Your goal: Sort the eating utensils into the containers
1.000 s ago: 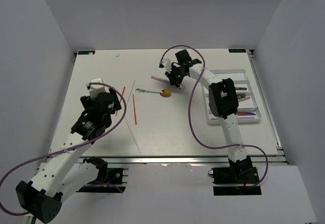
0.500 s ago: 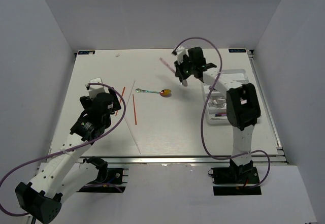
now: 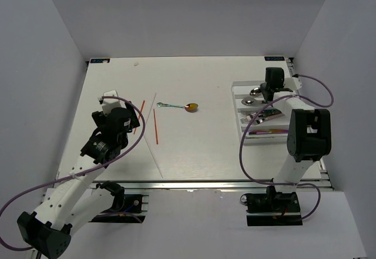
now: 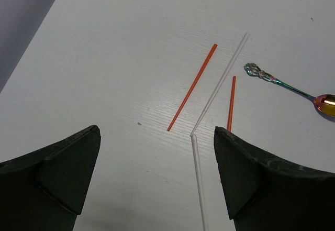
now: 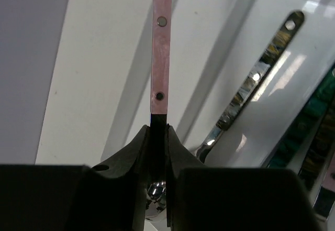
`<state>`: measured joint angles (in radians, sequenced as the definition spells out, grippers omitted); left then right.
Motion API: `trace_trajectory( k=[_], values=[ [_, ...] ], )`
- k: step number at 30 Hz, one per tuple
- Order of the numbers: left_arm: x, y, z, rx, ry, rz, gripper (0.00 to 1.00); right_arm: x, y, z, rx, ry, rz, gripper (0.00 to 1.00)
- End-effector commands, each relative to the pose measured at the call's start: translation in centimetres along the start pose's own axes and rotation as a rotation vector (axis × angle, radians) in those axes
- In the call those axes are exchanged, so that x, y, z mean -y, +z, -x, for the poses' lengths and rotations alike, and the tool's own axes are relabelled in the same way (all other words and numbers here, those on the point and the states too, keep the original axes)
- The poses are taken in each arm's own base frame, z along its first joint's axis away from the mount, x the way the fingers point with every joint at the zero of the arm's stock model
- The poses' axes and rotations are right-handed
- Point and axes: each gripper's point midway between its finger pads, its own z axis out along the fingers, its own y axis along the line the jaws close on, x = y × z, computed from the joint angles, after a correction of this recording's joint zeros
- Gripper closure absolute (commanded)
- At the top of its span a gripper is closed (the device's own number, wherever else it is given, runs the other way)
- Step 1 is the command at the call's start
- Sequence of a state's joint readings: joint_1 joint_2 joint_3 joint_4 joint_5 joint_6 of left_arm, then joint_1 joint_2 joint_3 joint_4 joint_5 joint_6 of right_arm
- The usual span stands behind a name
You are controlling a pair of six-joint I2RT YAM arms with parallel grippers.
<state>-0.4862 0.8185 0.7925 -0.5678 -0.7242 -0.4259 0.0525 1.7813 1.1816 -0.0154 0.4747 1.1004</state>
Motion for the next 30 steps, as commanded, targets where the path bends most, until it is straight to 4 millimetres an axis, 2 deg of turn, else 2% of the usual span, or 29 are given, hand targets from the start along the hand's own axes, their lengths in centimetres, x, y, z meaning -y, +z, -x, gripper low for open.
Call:
trace_trajectory(
  k=[1, 8, 14, 15, 17, 18, 20, 21, 23, 25, 29, 30],
  values=[
    [-0.3, -0.2, 0.3, 0.015, -0.009, 0.001, 0.02, -0.6, -0.2, 2.3, 0.132, 0.242, -0.066, 1.0],
    [-0.2, -0.2, 0.4, 0.017, -0.011, -0.002, 0.02, 0.8, 1.5, -0.3, 0.069, 0.263, -0.109, 1.0],
    [-0.4, -0.3, 0.5, 0.021, -0.015, 0.0, 0.02, 1.3, 1.1, -0.5, 0.063, 0.251, -0.119, 1.0],
    [-0.3, -0.3, 0.5, 0.02, -0.015, -0.002, 0.02, 1.2, 1.0, -0.4, 0.062, 0.244, -0.111, 0.92],
    [-0.4, -0.3, 0.5, 0.022, -0.016, -0.001, 0.02, 0.7, 0.7, -0.2, 0.063, 0.233, -0.087, 0.85],
    [-0.4, -0.4, 0.5, 0.022, -0.017, -0.003, 0.02, 0.4, 0.5, -0.1, 0.058, 0.222, -0.07, 0.74],
    [-0.4, -0.4, 0.6, 0.024, -0.019, -0.004, 0.02, -0.5, 0.3, 0.1, 0.054, 0.218, -0.027, 0.6],
    [-0.4, -0.4, 0.5, 0.023, -0.018, -0.003, 0.02, -0.7, 0.1, 0.3, 0.056, 0.203, -0.024, 0.48],
    [-0.4, -0.5, 0.6, 0.026, -0.02, -0.003, 0.02, -1.6, -0.7, 0.7, 0.045, 0.197, -0.003, 0.35],
    [-0.5, -0.5, 0.6, 0.027, -0.02, -0.001, 0.02, -2.4, -1.7, 1.0, 0.034, 0.182, 0.018, 0.28],
    [-0.5, -0.4, 0.7, 0.027, -0.02, 0.002, 0.02, -5.6, -4.2, 1.3, 0.034, 0.088, 0.14, 0.21],
    [-0.5, -0.5, 0.7, 0.028, -0.022, 0.0, 0.02, -7.7, -5.5, 1.2, 0.042, 0.066, 0.202, 0.21]
  ],
)
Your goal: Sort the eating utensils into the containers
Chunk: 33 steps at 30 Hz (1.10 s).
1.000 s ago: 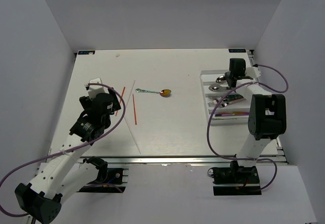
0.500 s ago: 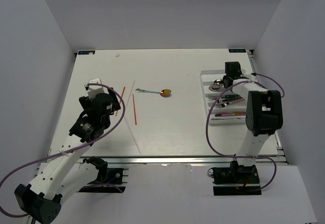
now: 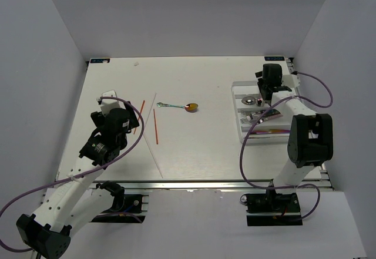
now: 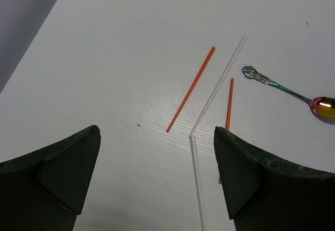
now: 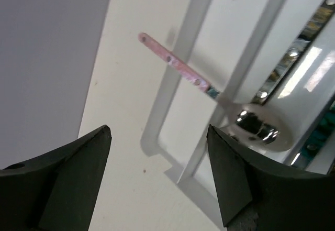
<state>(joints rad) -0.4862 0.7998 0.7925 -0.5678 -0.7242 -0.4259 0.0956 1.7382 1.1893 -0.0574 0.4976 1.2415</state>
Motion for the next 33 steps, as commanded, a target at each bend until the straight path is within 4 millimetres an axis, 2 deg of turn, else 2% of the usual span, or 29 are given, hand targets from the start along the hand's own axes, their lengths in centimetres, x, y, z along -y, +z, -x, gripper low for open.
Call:
trace_trajectory(
  k=[1, 3, 5, 9, 10, 12, 13, 15, 16, 17, 18, 20, 22, 25, 29, 33],
  values=[
    [-0.4, -0.2, 0.4, 0.017, -0.009, 0.01, 0.02, -6.7, -3.9, 0.7, 0.039, -0.114, 0.201, 0.21],
    [-0.5, -0.2, 0.4, 0.017, -0.009, 0.011, 0.02, -8.8, -5.7, -0.4, 0.05, -0.18, 0.264, 0.2],
    [-0.5, -0.2, 0.3, 0.016, -0.008, 0.015, 0.02, -9.2, -6.3, -0.8, 0.076, -0.238, 0.281, 0.18],
    [-0.6, -0.2, 0.3, 0.016, -0.009, 0.017, 0.02, -8.3, -5.4, -0.9, 0.095, -0.255, 0.266, 0.17],
    [-0.6, -0.2, 0.3, 0.017, -0.01, 0.017, 0.02, -8.6, -5.4, -0.7, 0.105, -0.267, 0.275, 0.17],
    [-0.6, -0.2, 0.3, 0.017, -0.011, 0.015, 0.02, -8.5, -4.6, -1.4, 0.095, -0.346, 0.272, 0.19],
    [-0.5, -0.2, 0.3, 0.016, -0.01, 0.014, 0.02, -10.1, -4.8, -1.2, 0.108, -0.378, 0.328, 0.19],
    [-0.5, -0.1, 0.3, 0.014, -0.008, 0.016, 0.02, -10.3, -3.0, -2.4, 0.075, -0.552, 0.349, 0.2],
    [-0.5, -0.1, 0.2, 0.013, -0.008, 0.013, 0.02, -13.3, -3.3, -1.7, 0.077, -0.584, 0.421, 0.2],
    [-0.5, -0.2, 0.2, 0.013, -0.009, 0.011, 0.02, -12.5, -2.1, -2.4, 0.015, -0.656, 0.385, 0.2],
    [-0.4, -0.2, 0.2, 0.012, -0.009, 0.009, 0.02, -11.4, 0.3, -3.4, -0.027, -0.778, 0.362, 0.2],
    [-0.5, -0.2, 0.2, 0.014, -0.008, 0.01, 0.02, -11.8, 1.8, -4.1, -0.08, -0.904, 0.366, 0.2],
    [-0.4, -0.1, 0.3, 0.014, -0.009, 0.008, 0.02, -11.8, 2.4, -4.0, -0.084, -1.024, 0.378, 0.2],
    [-0.2, 0.0, 0.0, 0.004, 0.002, 0.007, 0.02, -10.9, 3.2, -3.1, -0.092, -1.105, 0.345, 0.19],
    [-0.1, 0.2, -0.1, -0.002, 0.007, 0.007, 0.02, -9.5, 4.3, -2.6, -0.159, -1.16, 0.323, 0.21],
    [-0.1, 0.2, -0.2, -0.003, 0.009, 0.005, 0.02, -8.4, 5.6, -3.1, -0.24, -1.195, 0.366, 0.27]
  ],
)
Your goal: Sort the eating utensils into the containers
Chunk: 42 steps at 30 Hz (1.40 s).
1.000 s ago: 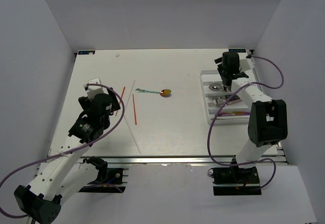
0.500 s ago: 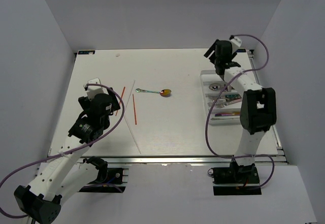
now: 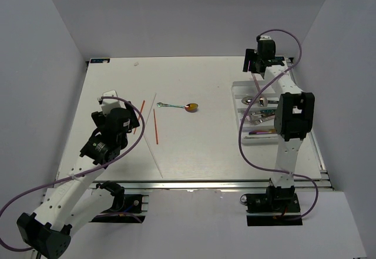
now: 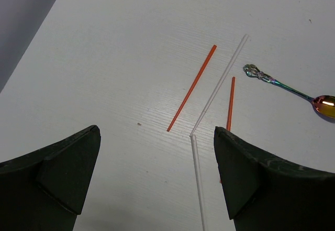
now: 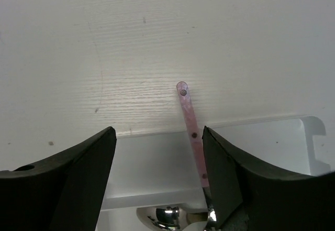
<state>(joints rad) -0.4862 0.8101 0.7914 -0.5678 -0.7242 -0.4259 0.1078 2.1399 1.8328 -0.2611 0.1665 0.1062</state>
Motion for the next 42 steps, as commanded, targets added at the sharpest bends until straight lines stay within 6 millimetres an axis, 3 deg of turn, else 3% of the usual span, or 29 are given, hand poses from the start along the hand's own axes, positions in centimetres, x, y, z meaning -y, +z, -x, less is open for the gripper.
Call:
trace_trajectory(
  k=[1, 8, 15, 19, 27, 30, 32, 33, 36, 42],
  values=[
    [-0.1, 0.1, 0.0, 0.004, 0.002, 0.002, 0.02, 0.5, 0.3, 0.4, -0.032, -0.078, 0.069, 0.29],
    [-0.1, 0.2, -0.1, -0.001, 0.008, 0.004, 0.02, 2.4, 2.6, -2.5, -0.121, -0.105, 0.051, 0.37],
    [0.0, 0.3, -0.2, -0.005, 0.013, 0.005, 0.02, 2.9, 2.9, -4.4, -0.164, -0.124, 0.044, 0.51],
    [0.0, 0.3, -0.3, -0.006, 0.014, 0.007, 0.02, 3.2, 3.0, -5.5, -0.187, -0.126, 0.036, 0.65],
    [0.0, 0.3, -0.3, -0.006, 0.013, 0.003, 0.02, 3.9, 2.7, -7.6, -0.223, -0.132, 0.006, 0.6],
    [0.0, 0.3, -0.2, -0.005, 0.012, 0.003, 0.02, 4.1, 2.3, -7.3, -0.209, -0.132, 0.002, 0.61],
    [0.0, 0.2, -0.2, -0.002, 0.01, 0.003, 0.02, 4.1, 2.1, -7.4, -0.208, -0.131, 0.001, 0.76],
    [-0.1, 0.2, -0.2, -0.002, 0.01, 0.003, 0.02, 4.2, 2.1, -7.7, -0.212, -0.128, 0.0, 0.76],
    [-0.1, 0.2, -0.2, -0.002, 0.01, 0.003, 0.02, 4.3, 1.8, -7.5, -0.197, -0.112, -0.011, 1.0],
    [0.0, 0.2, -0.2, -0.003, 0.01, 0.002, 0.02, 4.5, -0.5, -3.3, -0.078, -0.033, -0.05, 1.0]
  ],
)
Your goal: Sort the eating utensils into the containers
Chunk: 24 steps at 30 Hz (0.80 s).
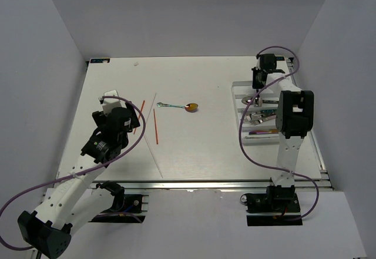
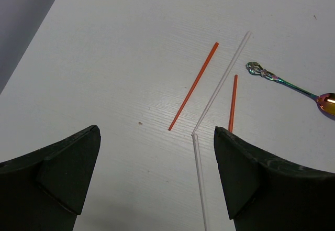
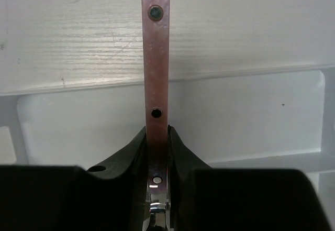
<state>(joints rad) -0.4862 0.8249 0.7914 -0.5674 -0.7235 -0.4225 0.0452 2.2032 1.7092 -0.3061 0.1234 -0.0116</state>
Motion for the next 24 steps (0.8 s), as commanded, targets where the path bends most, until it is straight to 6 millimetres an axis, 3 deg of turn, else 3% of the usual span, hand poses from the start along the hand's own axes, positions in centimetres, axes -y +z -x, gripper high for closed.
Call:
trace_trajectory(
  k=[1, 3, 4, 5, 6, 7, 8, 9, 10, 12, 13, 18, 19, 24],
  values=[
    [-0.1, -0.1, 0.2, 0.008, -0.004, -0.002, 0.02, 1.3, -5.4, 6.4, 0.187, 0.104, -0.047, 1.0],
    [-0.2, -0.2, 0.3, 0.012, -0.008, -0.002, 0.02, 1.7, -6.6, 7.3, 0.225, 0.164, -0.057, 1.0],
    [-0.2, -0.2, 0.3, 0.012, -0.008, -0.002, 0.02, 2.2, -8.2, 8.4, 0.269, 0.208, -0.061, 1.0],
    [-0.2, -0.2, 0.2, 0.012, -0.008, -0.004, 0.02, 2.1, -8.7, 8.7, 0.289, 0.292, -0.052, 1.0],
    [-0.2, -0.2, 0.3, 0.014, -0.01, -0.005, 0.02, 2.3, -8.7, 7.6, 0.282, 0.346, -0.057, 1.0],
    [-0.2, -0.2, 0.3, 0.015, -0.012, -0.005, 0.02, 3.2, -10.0, 8.4, 0.332, 0.418, -0.093, 1.0],
    [-0.2, -0.3, 0.4, 0.015, -0.013, -0.007, 0.02, 3.4, -10.3, 8.0, 0.343, 0.57, -0.113, 1.0],
    [-0.2, -0.3, 0.4, 0.016, -0.014, -0.007, 0.02, 3.9, -10.5, 7.4, 0.35, 0.657, -0.142, 1.0],
    [-0.2, -0.3, 0.4, 0.017, -0.015, -0.008, 0.02, 4.4, -10.7, 5.3, 0.327, 0.738, -0.189, 1.0],
    [-0.2, -0.4, 0.5, 0.02, -0.019, -0.009, 0.02, 5.1, -11.1, 3.9, 0.365, 0.991, -0.247, 1.0],
    [-0.3, -0.5, 0.6, 0.023, -0.024, -0.012, 0.02, 5.4, -10.5, 1.2, 0.321, 1.06, -0.302, 1.0],
    [-0.4, -0.8, 0.9, 0.036, -0.036, -0.018, 0.02, 3.5, -8.9, -2.6, 0.234, 1.388, -0.266, 1.0],
    [-0.5, -0.9, 0.9, 0.039, -0.039, -0.019, 0.02, 3.2, -8.5, -4.1, 0.21, 1.422, -0.276, 1.0],
    [-0.4, -1.1, 1.1, 0.042, -0.046, -0.032, 0.02, 4.0, -8.6, -4.4, 0.287, 1.54, -0.3, 1.0]
  ],
)
